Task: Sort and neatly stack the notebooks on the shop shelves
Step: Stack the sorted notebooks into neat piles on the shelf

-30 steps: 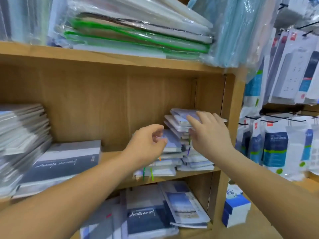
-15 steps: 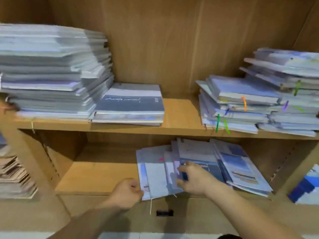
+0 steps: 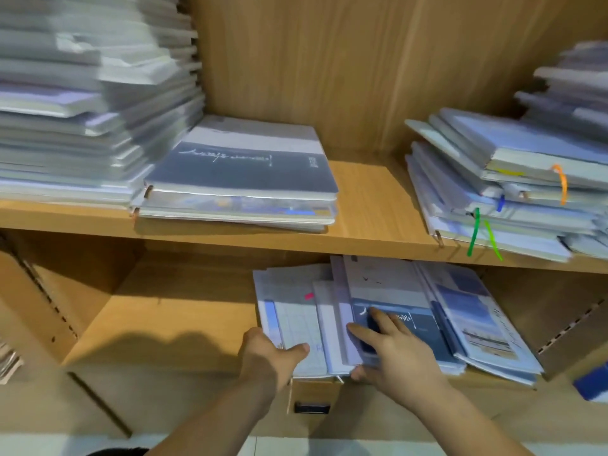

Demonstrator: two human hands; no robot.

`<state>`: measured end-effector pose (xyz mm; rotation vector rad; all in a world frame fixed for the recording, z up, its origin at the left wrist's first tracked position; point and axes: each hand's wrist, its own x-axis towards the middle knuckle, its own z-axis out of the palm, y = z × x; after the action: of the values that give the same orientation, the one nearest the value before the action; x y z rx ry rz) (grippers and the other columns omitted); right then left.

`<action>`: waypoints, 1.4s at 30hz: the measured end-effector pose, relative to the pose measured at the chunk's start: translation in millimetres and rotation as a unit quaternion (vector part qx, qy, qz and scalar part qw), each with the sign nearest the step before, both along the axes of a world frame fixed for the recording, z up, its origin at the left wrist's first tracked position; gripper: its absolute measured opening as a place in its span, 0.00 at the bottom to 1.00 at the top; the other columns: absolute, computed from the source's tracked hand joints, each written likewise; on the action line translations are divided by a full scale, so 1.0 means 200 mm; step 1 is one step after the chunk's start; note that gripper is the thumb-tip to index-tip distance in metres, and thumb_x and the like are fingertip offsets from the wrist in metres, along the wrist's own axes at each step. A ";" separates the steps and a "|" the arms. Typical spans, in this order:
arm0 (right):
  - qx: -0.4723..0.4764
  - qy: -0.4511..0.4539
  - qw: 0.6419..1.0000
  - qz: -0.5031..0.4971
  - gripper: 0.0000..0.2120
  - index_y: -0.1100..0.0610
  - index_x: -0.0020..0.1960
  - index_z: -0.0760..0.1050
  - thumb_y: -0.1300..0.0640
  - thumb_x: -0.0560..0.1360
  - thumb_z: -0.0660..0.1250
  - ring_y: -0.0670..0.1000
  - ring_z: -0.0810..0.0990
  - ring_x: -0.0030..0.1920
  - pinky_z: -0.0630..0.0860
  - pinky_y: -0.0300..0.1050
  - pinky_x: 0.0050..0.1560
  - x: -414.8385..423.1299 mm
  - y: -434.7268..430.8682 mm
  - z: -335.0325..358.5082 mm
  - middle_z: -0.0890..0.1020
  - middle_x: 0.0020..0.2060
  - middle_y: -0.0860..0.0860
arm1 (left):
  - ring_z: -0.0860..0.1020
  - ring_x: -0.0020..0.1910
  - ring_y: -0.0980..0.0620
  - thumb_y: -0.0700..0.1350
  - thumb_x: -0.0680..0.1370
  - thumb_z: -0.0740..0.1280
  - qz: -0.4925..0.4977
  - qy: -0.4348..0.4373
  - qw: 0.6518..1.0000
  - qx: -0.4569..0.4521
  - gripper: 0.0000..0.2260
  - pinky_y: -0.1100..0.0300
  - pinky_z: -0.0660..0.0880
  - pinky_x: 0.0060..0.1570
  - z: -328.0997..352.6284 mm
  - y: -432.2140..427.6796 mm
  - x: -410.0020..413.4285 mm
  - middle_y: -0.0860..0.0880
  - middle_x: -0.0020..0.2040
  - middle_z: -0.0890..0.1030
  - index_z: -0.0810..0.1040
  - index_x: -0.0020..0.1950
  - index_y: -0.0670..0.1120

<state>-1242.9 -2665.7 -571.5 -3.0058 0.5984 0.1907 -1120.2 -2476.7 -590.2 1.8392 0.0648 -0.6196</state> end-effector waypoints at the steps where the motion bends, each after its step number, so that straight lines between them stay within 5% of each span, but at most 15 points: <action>1: -0.002 0.004 1.000 0.005 0.37 0.32 0.77 0.57 0.31 0.73 0.68 0.55 0.54 0.81 0.68 0.54 0.73 0.00 0.00 0.00 0.52 0.82 0.44 | 0.82 0.49 0.48 0.42 0.70 0.81 0.006 -0.003 1.000 -0.010 0.23 0.49 0.82 0.50 -0.01 -0.01 0.00 0.47 0.51 0.81 0.70 0.55 0.45; 6: 0.037 -0.016 0.999 0.005 0.30 0.30 0.79 0.52 0.35 0.80 0.60 0.51 0.51 0.82 0.67 0.52 0.75 -0.04 -0.01 0.03 0.50 0.82 0.39 | 0.84 0.46 0.52 0.41 0.75 0.77 0.005 -0.008 0.997 -0.081 0.18 0.59 0.80 0.38 0.04 0.03 0.04 0.50 0.49 0.84 0.70 0.54 0.54; 10: 0.060 -0.051 0.997 -0.011 0.29 0.35 0.80 0.51 0.39 0.83 0.58 0.51 0.53 0.82 0.68 0.50 0.75 -0.05 0.01 0.06 0.51 0.82 0.41 | 0.84 0.46 0.43 0.40 0.76 0.75 0.011 -0.055 0.996 -0.068 0.12 0.51 0.81 0.40 0.04 0.24 0.14 0.44 0.48 0.84 0.75 0.54 0.48; 15: -0.002 -0.051 0.998 -0.046 0.28 0.41 0.81 0.53 0.47 0.84 0.58 0.54 0.54 0.81 0.64 0.54 0.76 -0.01 0.14 0.07 0.53 0.82 0.48 | 0.82 0.44 0.44 0.42 0.79 0.69 -0.052 -0.050 0.997 0.007 0.06 0.61 0.77 0.28 0.01 0.50 0.16 0.46 0.50 0.83 0.77 0.55 0.48; 17: -0.078 -0.055 0.995 -0.011 0.28 0.44 0.78 0.62 0.48 0.80 0.64 0.58 0.65 0.76 0.72 0.55 0.68 0.01 0.25 0.09 0.64 0.76 0.53 | 0.82 0.45 0.45 0.42 0.79 0.69 -0.082 -0.056 0.995 0.023 0.06 0.60 0.79 0.29 0.00 0.54 0.14 0.49 0.51 0.83 0.78 0.55 0.49; 19: -0.101 -0.123 0.987 0.016 0.20 0.46 0.65 0.75 0.43 0.75 0.70 0.56 0.78 0.57 0.77 0.47 0.42 0.02 0.37 0.10 0.75 0.57 0.52 | 0.82 0.47 0.46 0.43 0.79 0.69 -0.097 -0.059 0.993 0.034 0.09 0.59 0.80 0.31 0.00 0.56 0.10 0.50 0.54 0.82 0.75 0.58 0.50; 21: -0.039 -0.104 0.994 -0.018 0.18 0.46 0.61 0.73 0.36 0.77 0.63 0.55 0.80 0.50 0.75 0.47 0.37 0.04 0.45 0.10 0.77 0.50 0.49 | 0.80 0.49 0.50 0.43 0.80 0.69 -0.111 -0.077 0.989 0.058 0.15 0.63 0.78 0.29 -0.01 0.57 0.08 0.53 0.57 0.79 0.68 0.63 0.52; 23: 0.098 0.000 0.992 -0.082 0.19 0.47 0.59 0.70 0.34 0.79 0.58 0.54 0.81 0.51 0.77 0.48 0.45 0.07 0.47 0.06 0.81 0.50 0.49 | 0.78 0.52 0.52 0.44 0.81 0.68 -0.136 -0.080 0.985 0.072 0.20 0.68 0.76 0.29 -0.02 0.57 0.07 0.55 0.60 0.77 0.61 0.67 0.56; 26: 0.351 -0.017 0.923 -0.158 0.13 0.52 0.49 0.67 0.44 0.81 0.65 0.50 0.78 0.44 0.76 0.42 0.41 0.11 0.46 0.02 0.79 0.43 0.50 | 0.78 0.54 0.51 0.44 0.83 0.64 -0.149 -0.044 0.987 0.047 0.20 0.67 0.79 0.32 -0.01 0.57 0.05 0.56 0.61 0.77 0.62 0.70 0.59; 28: 0.433 -0.051 0.878 -0.199 0.11 0.54 0.47 0.64 0.55 0.81 0.66 0.50 0.78 0.43 0.76 0.38 0.34 0.14 0.46 0.00 0.78 0.45 0.52 | 0.79 0.55 0.49 0.44 0.84 0.63 -0.138 -0.015 0.990 0.012 0.18 0.60 0.82 0.36 0.02 0.59 0.04 0.55 0.60 0.79 0.65 0.70 0.60; 34: 0.462 -0.043 0.865 -0.190 0.07 0.53 0.50 0.67 0.58 0.81 0.66 0.49 0.78 0.43 0.75 0.36 0.29 0.15 0.51 0.05 0.78 0.46 0.50 | 0.81 0.55 0.45 0.46 0.85 0.60 -0.143 0.018 0.986 -0.079 0.16 0.57 0.81 0.42 0.09 0.70 -0.02 0.53 0.62 0.82 0.70 0.71 0.60; 37: 0.434 -0.067 0.883 -0.164 0.11 0.55 0.60 0.71 0.60 0.79 0.67 0.51 0.81 0.43 0.80 0.40 0.37 0.12 0.58 0.13 0.82 0.50 0.55 | 0.81 0.57 0.51 0.48 0.83 0.63 -0.178 -0.045 0.980 -0.070 0.19 0.62 0.80 0.42 0.13 0.79 -0.09 0.59 0.61 0.82 0.67 0.72 0.62; 40: 0.459 -0.079 0.872 -0.151 0.19 0.46 0.65 0.71 0.60 0.77 0.71 0.52 0.84 0.46 0.81 0.41 0.40 0.03 0.67 0.23 0.82 0.53 0.54 | 0.80 0.62 0.57 0.50 0.81 0.65 -0.186 -0.103 0.974 -0.078 0.21 0.57 0.80 0.59 0.22 0.89 -0.15 0.63 0.61 0.82 0.67 0.72 0.66; 42: 0.472 -0.087 0.865 -0.145 0.21 0.44 0.65 0.71 0.59 0.77 0.73 0.52 0.84 0.51 0.82 0.43 0.45 -0.04 0.71 0.30 0.81 0.53 0.51 | 0.81 0.62 0.54 0.50 0.78 0.67 -0.168 -0.102 0.974 -0.115 0.22 0.50 0.80 0.63 0.29 0.97 -0.19 0.59 0.61 0.83 0.69 0.72 0.62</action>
<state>-1251.8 -2524.2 -511.7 -1.9352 0.6679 0.1335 -1158.3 -2283.6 -533.2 1.6878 -0.4472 -0.6365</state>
